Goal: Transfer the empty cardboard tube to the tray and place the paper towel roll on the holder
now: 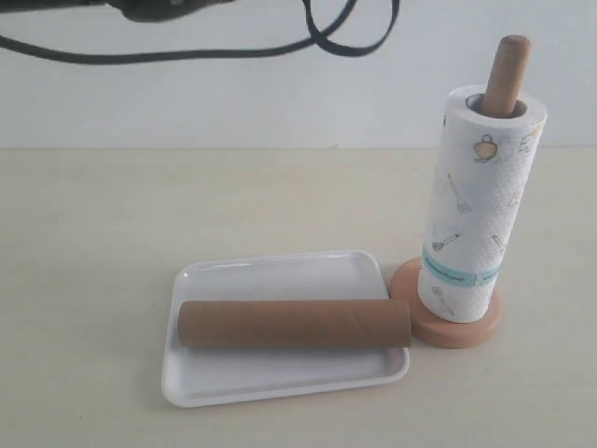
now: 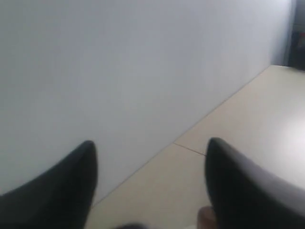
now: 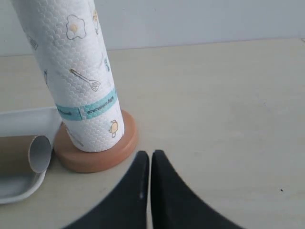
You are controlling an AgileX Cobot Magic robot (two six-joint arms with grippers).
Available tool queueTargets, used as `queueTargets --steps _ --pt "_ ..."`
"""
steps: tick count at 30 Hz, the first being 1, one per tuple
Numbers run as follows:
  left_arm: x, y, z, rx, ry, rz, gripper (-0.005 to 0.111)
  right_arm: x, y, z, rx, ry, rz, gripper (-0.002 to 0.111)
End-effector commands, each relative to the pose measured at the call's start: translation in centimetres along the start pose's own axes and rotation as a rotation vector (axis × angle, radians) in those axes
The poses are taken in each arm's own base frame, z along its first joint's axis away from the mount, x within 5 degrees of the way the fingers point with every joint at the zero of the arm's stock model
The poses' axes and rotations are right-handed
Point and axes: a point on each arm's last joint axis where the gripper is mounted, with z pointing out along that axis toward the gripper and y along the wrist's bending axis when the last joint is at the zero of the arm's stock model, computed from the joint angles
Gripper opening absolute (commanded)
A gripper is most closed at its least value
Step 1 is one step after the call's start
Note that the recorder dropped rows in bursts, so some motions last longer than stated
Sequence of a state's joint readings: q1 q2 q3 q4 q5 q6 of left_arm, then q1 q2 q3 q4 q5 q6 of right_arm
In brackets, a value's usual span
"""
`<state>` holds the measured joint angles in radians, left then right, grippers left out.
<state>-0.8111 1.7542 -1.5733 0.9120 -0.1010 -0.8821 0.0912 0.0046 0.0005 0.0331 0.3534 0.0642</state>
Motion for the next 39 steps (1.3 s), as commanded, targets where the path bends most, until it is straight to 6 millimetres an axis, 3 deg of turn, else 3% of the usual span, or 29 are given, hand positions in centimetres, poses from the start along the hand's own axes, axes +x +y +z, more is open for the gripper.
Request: queueTargets --steps 1,3,11,27,33,39 --pt "-1.4 0.8 -1.9 -0.109 0.038 -0.04 0.027 -0.1 0.0 0.0 0.001 -0.018 0.003 0.001" --pt "-1.4 0.9 -2.7 -0.123 0.05 -0.038 0.006 -0.1 0.0 0.0 0.001 -0.018 0.003 0.001" --pt "0.0 0.6 -7.0 -0.127 0.113 0.013 0.005 -0.1 0.0 0.0 0.001 -0.018 0.003 0.001" --pt "5.7 -1.2 -21.6 -0.078 0.149 -0.069 0.005 -0.2 0.0 0.0 0.001 -0.02 0.003 0.001" --pt "6.2 -1.4 -24.2 -0.078 0.115 -0.068 0.005 -0.2 0.0 0.0 0.001 -0.02 0.003 0.001" --pt "5.4 -1.5 -25.2 -0.078 0.071 -0.066 0.005 -0.2 0.0 0.0 0.001 -0.02 0.003 0.001"
